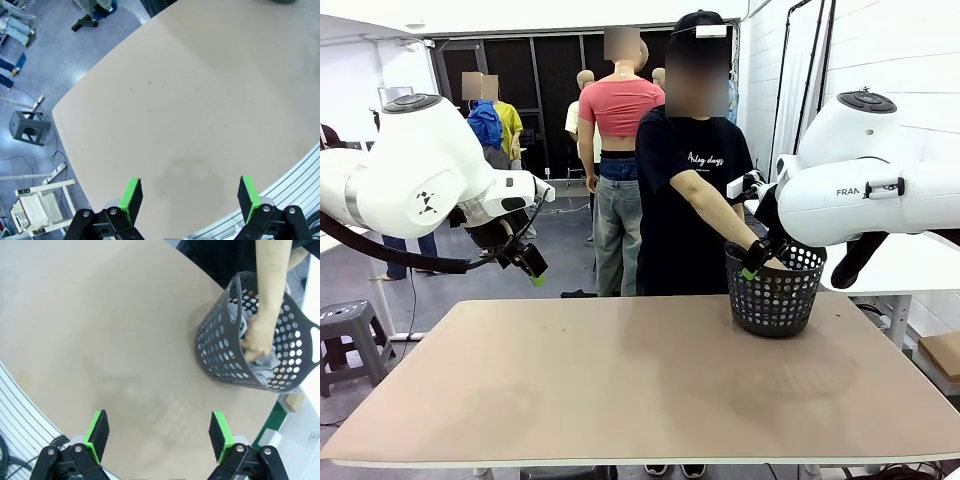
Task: Fold the training pants.
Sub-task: Grab both ends of the Training pants handed by a person.
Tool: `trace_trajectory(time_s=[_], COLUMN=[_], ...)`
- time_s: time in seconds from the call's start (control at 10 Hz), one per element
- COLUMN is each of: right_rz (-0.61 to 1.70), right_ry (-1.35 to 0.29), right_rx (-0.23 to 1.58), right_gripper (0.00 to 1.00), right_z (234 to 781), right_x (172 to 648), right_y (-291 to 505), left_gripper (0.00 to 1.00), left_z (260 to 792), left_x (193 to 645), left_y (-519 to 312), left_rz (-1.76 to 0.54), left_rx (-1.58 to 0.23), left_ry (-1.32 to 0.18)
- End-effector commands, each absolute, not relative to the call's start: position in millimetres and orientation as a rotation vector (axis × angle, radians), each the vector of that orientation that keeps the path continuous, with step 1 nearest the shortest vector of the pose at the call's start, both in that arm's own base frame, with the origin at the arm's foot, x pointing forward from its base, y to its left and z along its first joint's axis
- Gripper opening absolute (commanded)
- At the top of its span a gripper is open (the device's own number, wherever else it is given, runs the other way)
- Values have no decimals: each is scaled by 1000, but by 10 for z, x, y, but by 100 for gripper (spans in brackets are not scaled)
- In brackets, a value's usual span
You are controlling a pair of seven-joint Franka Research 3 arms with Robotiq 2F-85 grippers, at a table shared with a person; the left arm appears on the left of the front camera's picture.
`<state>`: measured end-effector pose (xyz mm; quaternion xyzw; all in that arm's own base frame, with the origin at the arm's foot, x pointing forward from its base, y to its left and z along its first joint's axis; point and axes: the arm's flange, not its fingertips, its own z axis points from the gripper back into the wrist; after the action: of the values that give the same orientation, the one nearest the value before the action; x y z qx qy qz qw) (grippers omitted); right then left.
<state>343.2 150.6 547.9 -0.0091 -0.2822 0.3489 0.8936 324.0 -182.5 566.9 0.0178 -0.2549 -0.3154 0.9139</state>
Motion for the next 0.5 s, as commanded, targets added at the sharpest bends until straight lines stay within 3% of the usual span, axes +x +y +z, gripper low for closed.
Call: trace_trajectory(time_s=[0.0,0.4], right_rz=[726,726], right_ry=[-590,-590], right_rx=[-16,-16], right_gripper=[100,100], right_z=[5469,5469], right_x=[3446,3446], right_y=[1519,1519], left_gripper=[100,100], left_z=[5674,5674], left_x=[3245,3245], left_y=[-1821,-1821], left_rz=[-653,-653], left_rx=[35,35], left_ry=[-531,-531])
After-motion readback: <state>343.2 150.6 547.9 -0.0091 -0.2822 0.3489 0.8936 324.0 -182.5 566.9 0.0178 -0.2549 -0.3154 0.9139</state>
